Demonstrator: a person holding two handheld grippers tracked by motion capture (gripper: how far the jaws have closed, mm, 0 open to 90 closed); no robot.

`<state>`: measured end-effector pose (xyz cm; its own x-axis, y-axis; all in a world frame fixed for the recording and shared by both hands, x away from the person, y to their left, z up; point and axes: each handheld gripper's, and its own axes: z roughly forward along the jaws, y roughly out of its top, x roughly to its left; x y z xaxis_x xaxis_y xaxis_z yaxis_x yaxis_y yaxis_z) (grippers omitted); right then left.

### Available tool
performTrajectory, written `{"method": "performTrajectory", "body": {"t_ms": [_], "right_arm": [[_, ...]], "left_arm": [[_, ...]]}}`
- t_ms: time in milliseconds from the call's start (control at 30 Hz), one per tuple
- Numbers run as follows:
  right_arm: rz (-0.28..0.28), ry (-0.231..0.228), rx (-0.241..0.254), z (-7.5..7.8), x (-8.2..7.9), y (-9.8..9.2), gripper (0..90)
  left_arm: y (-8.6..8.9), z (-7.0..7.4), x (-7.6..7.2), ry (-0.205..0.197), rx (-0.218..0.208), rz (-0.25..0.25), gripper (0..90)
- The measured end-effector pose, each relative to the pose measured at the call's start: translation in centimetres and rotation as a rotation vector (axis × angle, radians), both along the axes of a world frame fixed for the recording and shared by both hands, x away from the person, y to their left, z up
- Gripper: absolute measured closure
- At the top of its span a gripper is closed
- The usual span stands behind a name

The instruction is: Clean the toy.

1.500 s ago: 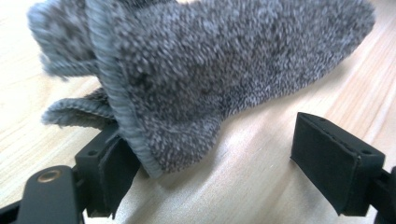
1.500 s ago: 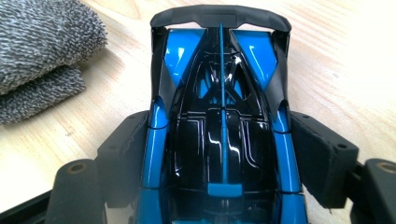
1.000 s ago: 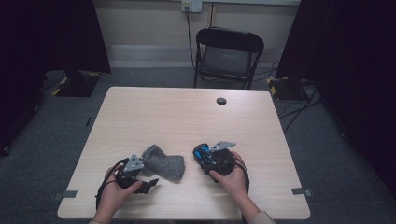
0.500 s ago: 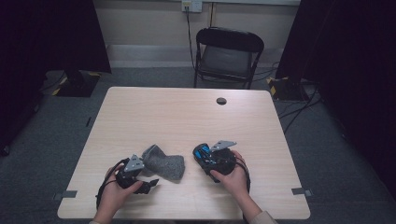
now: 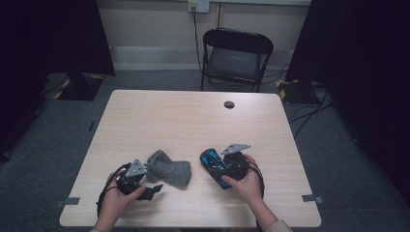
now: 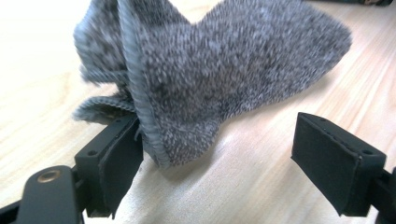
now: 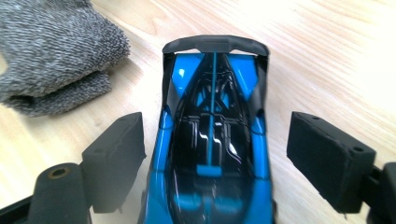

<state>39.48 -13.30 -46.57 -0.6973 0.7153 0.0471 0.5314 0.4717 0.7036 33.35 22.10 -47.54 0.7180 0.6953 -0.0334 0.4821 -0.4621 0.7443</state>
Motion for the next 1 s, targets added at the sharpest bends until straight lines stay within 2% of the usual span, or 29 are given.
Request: {"method": "performTrajectory", "body": {"t_ms": [100,167,267,367,433,500,567,633,833,933,1000], "right_arm": [[-0.002,-0.004,0.007,0.7,-0.3,-1.0,18.1],[-0.008,-0.003,0.015,1.1,-0.5,-1.9,17.8],[-0.020,-0.001,0.025,1.4,-0.7,-3.1,17.8],[-0.027,0.009,0.026,1.4,-0.8,-3.9,17.8],[-0.027,0.014,0.028,1.3,-0.9,-4.3,17.8],[-0.027,0.018,0.025,1.1,-1.0,-4.5,17.8],[-0.021,0.021,0.029,1.0,-1.1,-4.8,17.7],[-0.017,0.028,0.037,0.9,-1.2,-5.0,17.8],[-0.022,0.032,0.054,0.6,-1.3,-6.2,17.7],[-0.031,0.040,0.056,0.1,-1.4,-6.7,17.8],[-0.036,0.046,0.059,-0.2,-1.4,-6.9,17.8]], "left_arm": [[0.2,1.4,-0.1,-0.026,-0.025,-0.004,16.4],[0.1,2.5,-0.2,-0.060,-0.028,-0.022,16.3],[-0.8,3.5,0.0,-0.083,-0.033,-0.060,16.3],[-2.1,3.9,0.5,-0.100,-0.028,-0.098,16.3],[-2.9,3.7,1.0,-0.104,-0.021,-0.118,16.3],[-3.5,3.1,1.7,-0.081,-0.001,-0.133,16.3],[-4.0,2.4,2.2,-0.082,0.029,-0.160,16.6],[-4.5,1.8,2.7,-0.058,0.041,-0.189,16.8],[-5.3,0.1,3.6,-0.028,0.135,-0.237,15.5],[-5.5,-0.8,3.7,-0.023,0.130,-0.239,15.1],[-5.7,-1.3,3.8,-0.024,0.099,-0.230,13.4]]}}
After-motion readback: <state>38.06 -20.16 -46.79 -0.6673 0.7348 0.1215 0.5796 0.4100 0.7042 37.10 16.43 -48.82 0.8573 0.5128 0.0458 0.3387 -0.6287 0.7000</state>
